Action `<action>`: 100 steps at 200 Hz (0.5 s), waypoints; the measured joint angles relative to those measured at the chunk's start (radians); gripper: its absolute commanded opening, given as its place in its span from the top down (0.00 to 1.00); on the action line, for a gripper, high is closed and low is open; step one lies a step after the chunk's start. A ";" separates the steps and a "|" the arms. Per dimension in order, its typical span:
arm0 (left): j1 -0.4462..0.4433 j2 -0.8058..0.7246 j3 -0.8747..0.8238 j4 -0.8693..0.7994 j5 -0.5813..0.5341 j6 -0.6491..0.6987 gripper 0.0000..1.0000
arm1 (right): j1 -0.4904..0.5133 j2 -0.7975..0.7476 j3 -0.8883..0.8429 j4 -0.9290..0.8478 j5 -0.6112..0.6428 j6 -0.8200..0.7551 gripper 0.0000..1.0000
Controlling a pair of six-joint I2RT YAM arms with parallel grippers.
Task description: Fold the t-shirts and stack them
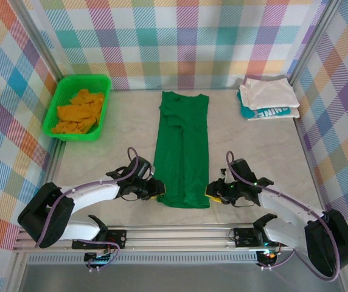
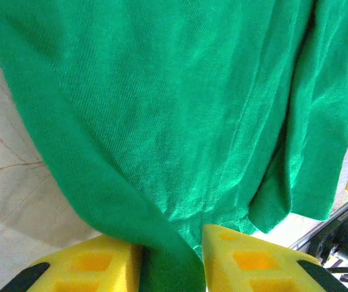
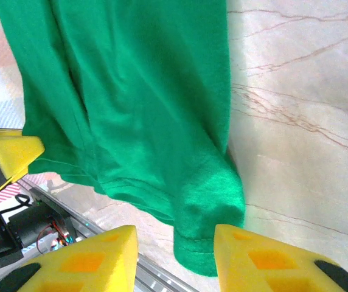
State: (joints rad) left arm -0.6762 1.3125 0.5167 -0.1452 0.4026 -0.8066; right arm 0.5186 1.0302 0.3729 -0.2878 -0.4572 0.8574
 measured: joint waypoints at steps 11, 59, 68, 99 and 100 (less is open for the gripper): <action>0.000 0.003 -0.003 0.003 0.000 -0.003 0.75 | 0.000 0.013 -0.002 -0.008 0.005 0.001 0.60; -0.001 0.020 -0.004 0.014 0.000 -0.009 0.89 | 0.005 0.145 -0.003 0.016 -0.010 0.003 0.60; -0.001 0.019 -0.004 0.011 -0.002 -0.009 0.90 | 0.006 0.159 0.001 0.020 -0.016 0.004 0.60; -0.001 -0.003 -0.011 0.005 -0.007 -0.009 0.93 | 0.010 0.182 0.018 0.014 -0.021 0.018 0.60; -0.001 -0.005 -0.012 0.003 -0.008 -0.009 0.93 | 0.011 0.183 0.018 0.014 -0.021 0.018 0.60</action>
State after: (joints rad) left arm -0.6769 1.3071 0.5045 -0.1421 0.3950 -0.8154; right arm 0.5293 1.2129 0.3908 -0.2741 -0.4782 0.8757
